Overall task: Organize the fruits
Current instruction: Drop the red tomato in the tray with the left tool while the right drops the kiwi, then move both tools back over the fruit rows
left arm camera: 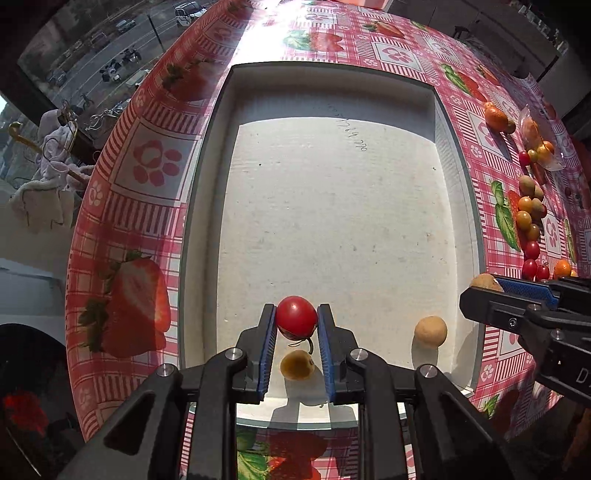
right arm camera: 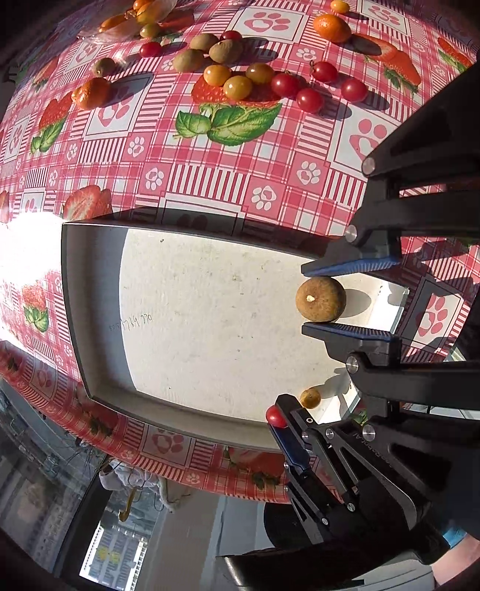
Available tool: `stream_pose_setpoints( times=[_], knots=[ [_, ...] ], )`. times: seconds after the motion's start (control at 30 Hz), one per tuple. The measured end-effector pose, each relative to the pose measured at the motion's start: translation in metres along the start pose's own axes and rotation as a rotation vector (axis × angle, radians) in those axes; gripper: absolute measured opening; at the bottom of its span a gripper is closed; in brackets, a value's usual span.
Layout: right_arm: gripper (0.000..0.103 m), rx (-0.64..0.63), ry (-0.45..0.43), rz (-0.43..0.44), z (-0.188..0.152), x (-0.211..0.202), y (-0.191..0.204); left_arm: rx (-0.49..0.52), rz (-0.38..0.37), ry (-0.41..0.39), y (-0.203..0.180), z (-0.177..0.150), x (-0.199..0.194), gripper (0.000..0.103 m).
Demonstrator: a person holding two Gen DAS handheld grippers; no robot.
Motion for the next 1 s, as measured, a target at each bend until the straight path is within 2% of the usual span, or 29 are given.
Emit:
stream_pose_setpoints(
  times=[0.43, 0.5, 0.53, 0.57, 0.6, 0.83, 0.9, 0.93, 0.97, 1.0],
  knots=[
    [0.027, -0.054, 0.102, -0.095, 0.008, 0.051, 0.012, 0.032, 0.009, 0.039, 0.007, -0.006, 0.024, 0.024],
    [0.029, -0.052, 0.116, -0.100, 0.008, 0.057, 0.013, 0.034, 0.018, 0.043, 0.005, -0.004, 0.026, 0.027],
    [0.032, -0.048, 0.120, -0.098, 0.007, 0.058, 0.013, 0.032, 0.026, 0.041, 0.005, -0.003, 0.026, 0.035],
    [0.037, -0.047, 0.119, -0.093, 0.007, 0.059, 0.014, 0.023, 0.026, 0.042, 0.000, 0.000, 0.028, 0.053],
    [0.039, -0.050, 0.120, -0.089, 0.007, 0.060, 0.015, 0.015, 0.043, 0.034, 0.002, -0.001, 0.028, 0.057],
    [0.054, -0.056, 0.119, -0.065, 0.012, 0.063, 0.024, 0.003, 0.055, 0.049, 0.009, -0.005, 0.027, 0.058],
    [0.063, -0.052, 0.108, -0.048, 0.012, 0.057, 0.025, 0.000, 0.056, 0.055, 0.010, -0.006, 0.026, 0.058],
    [0.075, -0.048, 0.102, -0.025, 0.013, 0.053, 0.024, 0.000, 0.060, 0.057, 0.010, -0.007, 0.024, 0.058],
    [0.086, -0.044, 0.094, -0.004, 0.014, 0.047, 0.026, -0.001, 0.064, 0.060, 0.010, -0.007, 0.023, 0.067],
    [0.088, -0.040, 0.082, -0.003, 0.016, 0.041, 0.028, -0.003, 0.069, 0.058, 0.011, -0.008, 0.021, 0.076]
  ],
)
Point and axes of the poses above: each gripper's, at about its wrist camera, not at the fingertips, and x roughly the way its jaws point, y to its left, z to its top, the point moved 3 cm from there along x, roughly the way its jaws point, and after that the axes turned 2 degrees about y, right-handed, at the moved point
